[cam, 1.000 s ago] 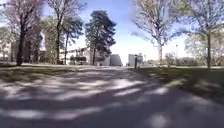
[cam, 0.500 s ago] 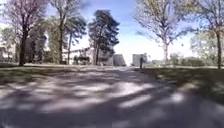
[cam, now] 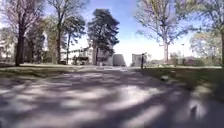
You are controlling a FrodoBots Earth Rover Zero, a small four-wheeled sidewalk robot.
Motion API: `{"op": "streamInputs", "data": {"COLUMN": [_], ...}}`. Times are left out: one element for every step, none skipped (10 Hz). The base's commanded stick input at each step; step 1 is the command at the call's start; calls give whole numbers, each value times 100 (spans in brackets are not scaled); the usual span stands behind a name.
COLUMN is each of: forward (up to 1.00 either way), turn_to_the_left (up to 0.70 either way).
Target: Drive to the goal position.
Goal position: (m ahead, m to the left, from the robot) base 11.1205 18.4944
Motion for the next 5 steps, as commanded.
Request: {"op": "streamInputs", "data": {"forward": [100, 100, 100, 100, 100], "turn_to_the_left": [37, 38, 39, 31, 13]}}
